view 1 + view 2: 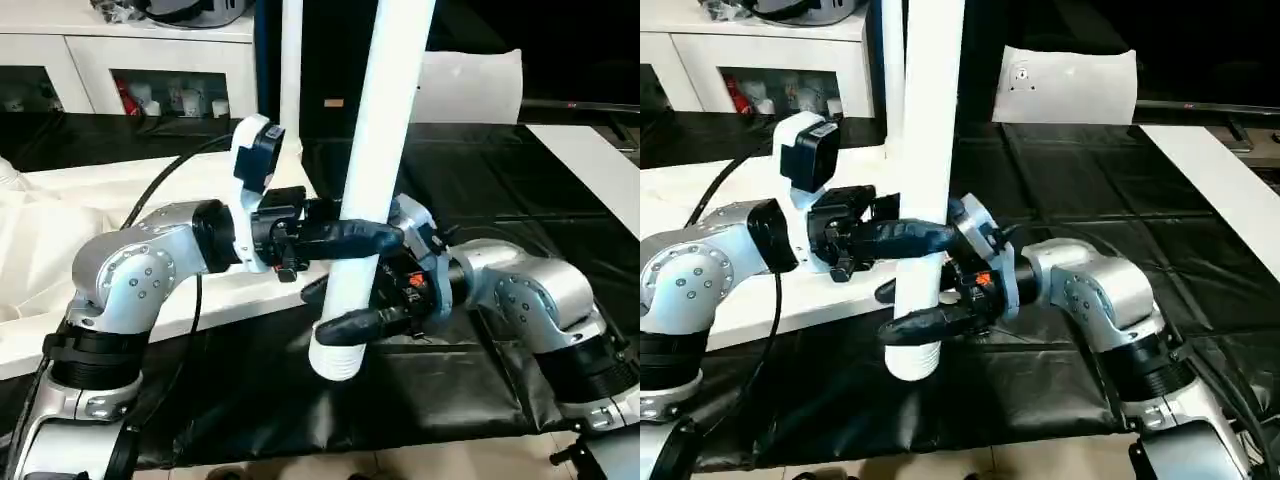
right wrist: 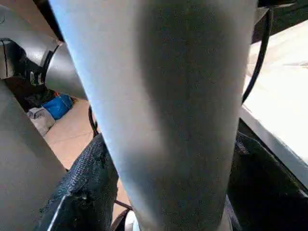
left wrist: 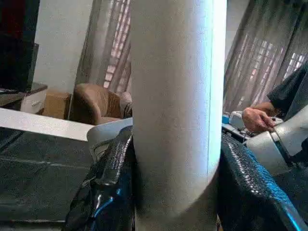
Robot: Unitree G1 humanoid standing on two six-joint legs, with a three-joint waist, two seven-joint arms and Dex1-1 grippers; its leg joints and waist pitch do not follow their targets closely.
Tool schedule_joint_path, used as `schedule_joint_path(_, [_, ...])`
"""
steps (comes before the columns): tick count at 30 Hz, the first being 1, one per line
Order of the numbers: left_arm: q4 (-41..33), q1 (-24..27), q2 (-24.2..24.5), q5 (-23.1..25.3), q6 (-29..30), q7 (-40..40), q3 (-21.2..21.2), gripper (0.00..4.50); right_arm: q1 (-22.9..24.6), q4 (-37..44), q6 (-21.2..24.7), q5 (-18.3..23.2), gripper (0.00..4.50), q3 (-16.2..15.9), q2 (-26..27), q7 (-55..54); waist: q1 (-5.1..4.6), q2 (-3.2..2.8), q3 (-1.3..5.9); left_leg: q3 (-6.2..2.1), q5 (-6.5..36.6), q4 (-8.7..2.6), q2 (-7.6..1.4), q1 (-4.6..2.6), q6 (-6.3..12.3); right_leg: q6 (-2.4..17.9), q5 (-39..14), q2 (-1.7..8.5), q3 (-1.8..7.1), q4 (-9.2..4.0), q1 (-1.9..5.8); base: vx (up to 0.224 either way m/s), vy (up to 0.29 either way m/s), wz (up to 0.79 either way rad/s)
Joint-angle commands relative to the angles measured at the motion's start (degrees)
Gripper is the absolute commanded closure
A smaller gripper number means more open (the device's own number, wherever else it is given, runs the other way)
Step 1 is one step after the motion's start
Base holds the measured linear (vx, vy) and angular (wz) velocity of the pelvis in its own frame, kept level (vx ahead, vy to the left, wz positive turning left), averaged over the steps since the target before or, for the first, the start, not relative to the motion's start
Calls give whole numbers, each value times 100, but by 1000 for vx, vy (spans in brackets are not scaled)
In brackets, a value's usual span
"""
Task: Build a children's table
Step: Insert table leg to table base
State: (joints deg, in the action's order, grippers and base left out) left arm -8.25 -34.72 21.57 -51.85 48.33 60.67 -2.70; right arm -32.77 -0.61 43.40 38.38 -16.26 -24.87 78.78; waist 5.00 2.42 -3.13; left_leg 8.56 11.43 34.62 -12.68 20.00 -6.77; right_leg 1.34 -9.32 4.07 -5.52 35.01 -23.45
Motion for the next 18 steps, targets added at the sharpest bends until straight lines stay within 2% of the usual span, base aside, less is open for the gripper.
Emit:
schedule_joint_path(1, [-96, -121, 42, 76, -59, 49, -63, 265, -90, 48, 7, -17, 142, -32, -67, 106, -4, -36, 396, 95, 754, -375, -9, 36, 21, 710, -1873, 298, 268, -430, 382, 0, 0, 0])
schedule_joint_path(5, [-84, -126, 57, 99, -76, 69, -71, 265, -83, 52, -7, -55, 158, -54, -79, 132, -5, -33, 393, 93, 742, -376, -7, 41, 16, 687, -1922, 296, 266, -430, 381, 0, 0, 0])
schedule_joint_path(8, [-52, -147, 57, 131, -100, 82, -82, 265, -65, 55, -28, -101, 196, -115, -85, 147, -5, -42, 398, 88, 733, -377, -13, 36, 8, 706, -1866, 295, 266, -423, 380, 0, 0, 0])
schedule_joint_path(10, [-46, -152, 58, 135, -103, 86, -81, 265, -59, 56, -32, -113, 201, -129, -80, 146, -3, -39, 401, 92, 727, -375, -10, 36, 12, 721, -1832, 296, 268, -421, 383, 0, 0, 0])
schedule_joint_path(12, [-36, -164, 46, 152, -113, 75, -82, 265, -49, 62, -38, -127, 233, -133, -76, 149, -5, -57, 398, 89, 736, -378, -13, 37, 8, 739, -1809, 296, 267, -420, 381, 0, 0, 0])
schedule_joint_path(15, [-23, -166, 24, 171, -121, 25, -63, 265, -25, 67, -78, -163, 242, -128, -45, 108, -5, -45, 399, 93, 738, -374, -7, 40, 12, 751, -1790, 293, 267, -419, 385, 0, 0, 0])
schedule_joint_path(16, [-9, -166, 7, 181, -122, -26, -48, 265, -13, 71, -87, -178, 246, -118, -27, 76, -6, -65, 400, 91, 759, -374, -9, 34, 5, 754, -1794, 294, 266, -424, 382, 0, 0, 0])
schedule_joint_path(18, [5, -151, -17, 231, -150, -121, -38, 265, 11, 78, -83, -190, 250, -103, -15, 23, -8, -65, 400, 91, 777, -373, -7, 34, 1, 754, -1802, 290, 265, -424, 385, 0, 0, 0])
